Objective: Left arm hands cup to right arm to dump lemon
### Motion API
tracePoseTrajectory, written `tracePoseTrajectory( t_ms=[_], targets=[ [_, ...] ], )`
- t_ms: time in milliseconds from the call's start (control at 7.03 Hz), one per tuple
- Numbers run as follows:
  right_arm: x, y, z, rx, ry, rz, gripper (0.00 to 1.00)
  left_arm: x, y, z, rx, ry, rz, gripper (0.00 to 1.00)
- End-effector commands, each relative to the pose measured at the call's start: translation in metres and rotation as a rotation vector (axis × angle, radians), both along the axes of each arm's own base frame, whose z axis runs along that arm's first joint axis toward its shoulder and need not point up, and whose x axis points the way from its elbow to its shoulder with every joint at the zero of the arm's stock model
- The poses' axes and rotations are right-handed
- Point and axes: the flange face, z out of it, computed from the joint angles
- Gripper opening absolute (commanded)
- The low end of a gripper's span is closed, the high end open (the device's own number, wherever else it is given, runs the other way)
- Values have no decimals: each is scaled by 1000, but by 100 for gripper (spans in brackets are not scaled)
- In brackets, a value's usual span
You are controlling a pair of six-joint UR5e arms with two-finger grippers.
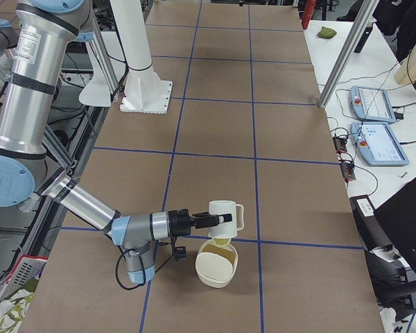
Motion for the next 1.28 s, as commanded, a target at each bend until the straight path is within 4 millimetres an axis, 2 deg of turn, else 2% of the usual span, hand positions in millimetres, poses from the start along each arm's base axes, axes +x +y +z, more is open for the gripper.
tracePoseTrajectory(
  t_ms=[0, 712, 1139],
  targets=[
    [4, 1, 0, -11, -72, 5, 7, 1, 0, -1, 2, 1, 1, 100],
    [3, 2, 0, -6, -31, -1, 3, 1, -1, -2, 4, 1, 1, 100],
    [-11, -4, -8, 106, 363, -62, 4, 1, -1, -2, 4, 1, 1, 100]
  ],
)
